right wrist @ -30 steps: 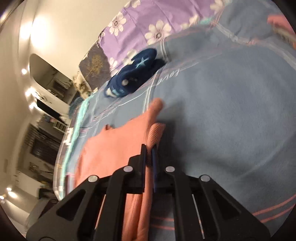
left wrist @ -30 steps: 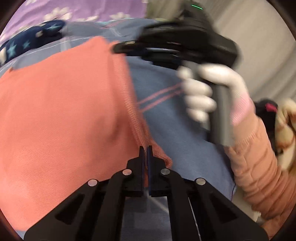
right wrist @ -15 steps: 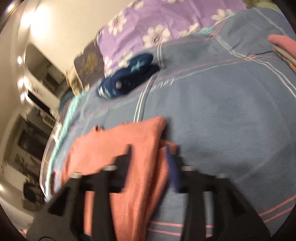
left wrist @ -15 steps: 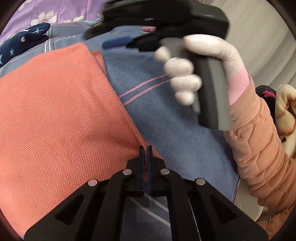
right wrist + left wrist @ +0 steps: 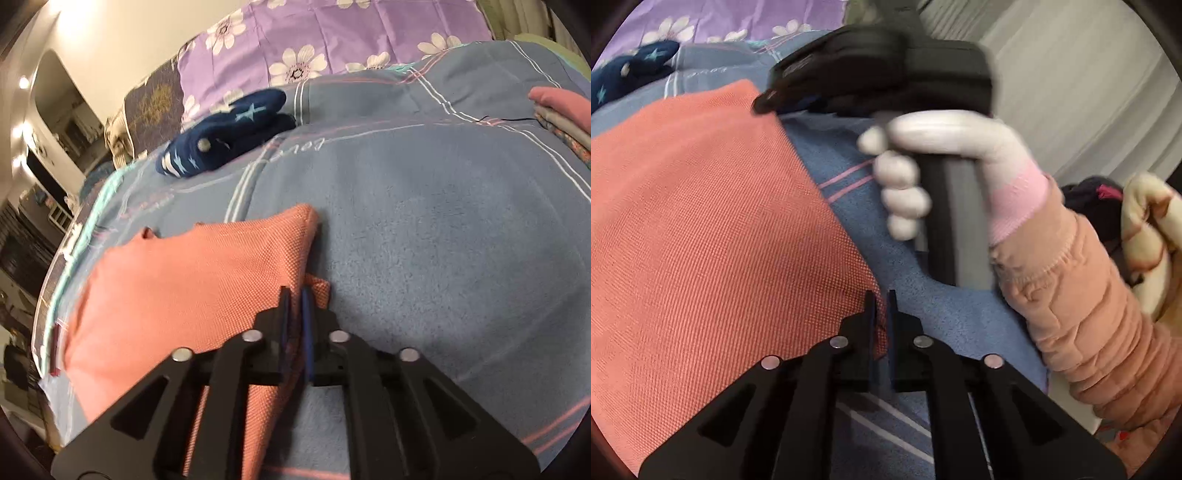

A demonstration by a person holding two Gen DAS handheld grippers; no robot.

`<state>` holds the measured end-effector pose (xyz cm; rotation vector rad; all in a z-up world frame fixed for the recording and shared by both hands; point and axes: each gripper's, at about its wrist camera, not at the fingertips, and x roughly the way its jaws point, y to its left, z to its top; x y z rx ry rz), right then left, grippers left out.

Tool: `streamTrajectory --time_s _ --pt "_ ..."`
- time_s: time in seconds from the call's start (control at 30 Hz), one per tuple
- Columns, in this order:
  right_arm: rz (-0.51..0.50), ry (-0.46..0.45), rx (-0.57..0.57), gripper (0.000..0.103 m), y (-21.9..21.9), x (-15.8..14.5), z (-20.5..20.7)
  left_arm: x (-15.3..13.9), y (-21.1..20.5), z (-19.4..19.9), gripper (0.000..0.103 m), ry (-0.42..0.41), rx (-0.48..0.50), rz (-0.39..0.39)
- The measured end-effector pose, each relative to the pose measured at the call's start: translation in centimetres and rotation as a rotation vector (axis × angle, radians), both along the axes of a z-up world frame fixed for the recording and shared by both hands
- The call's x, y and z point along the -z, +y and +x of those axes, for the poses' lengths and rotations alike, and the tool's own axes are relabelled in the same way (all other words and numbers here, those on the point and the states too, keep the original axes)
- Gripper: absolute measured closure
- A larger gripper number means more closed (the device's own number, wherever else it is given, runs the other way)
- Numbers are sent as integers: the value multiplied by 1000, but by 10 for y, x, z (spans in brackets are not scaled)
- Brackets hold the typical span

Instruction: Fold small clothes

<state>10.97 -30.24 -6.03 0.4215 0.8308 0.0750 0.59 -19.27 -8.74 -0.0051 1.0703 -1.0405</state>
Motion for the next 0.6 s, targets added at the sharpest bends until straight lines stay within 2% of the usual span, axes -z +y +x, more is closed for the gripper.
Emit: streamTrajectory --time_s 0.07,0.13,0.23,0.3,0.37,0.4,0.43,0.5,0.6 --pt "-33 -32 7 85 4 -15 -12 -3 6 -1 88 13 -10 -12" --pt "-6 -77 -50 85 14 -33 -29 -12 17 -6 80 -36 -22 -3" --pt "20 -109 -198 85 43 -45 -56 -26 42 -11 70 -93 -73 -16" --pt "-13 -74 -265 70 61 -35 -65 -35 79 -10 68 -117 -170 -33" --pt "-167 46 -272 71 80 -7 -66 -40 120 -7 68 -143 -286 -24" --pt "-242 69 -267 70 87 5 -67 -43 143 -6 68 -155 -336 -18" --pt "-258 46 -264 69 89 3 -70 -47 169 -7 68 -172 -421 -12" --pt "-279 58 -239 69 94 -9 -68 -48 222 -6 68 -197 -565 -11" --pt "-290 -2 -239 69 107 -35 -68 -45 294 -16 71 -210 -739 -7"
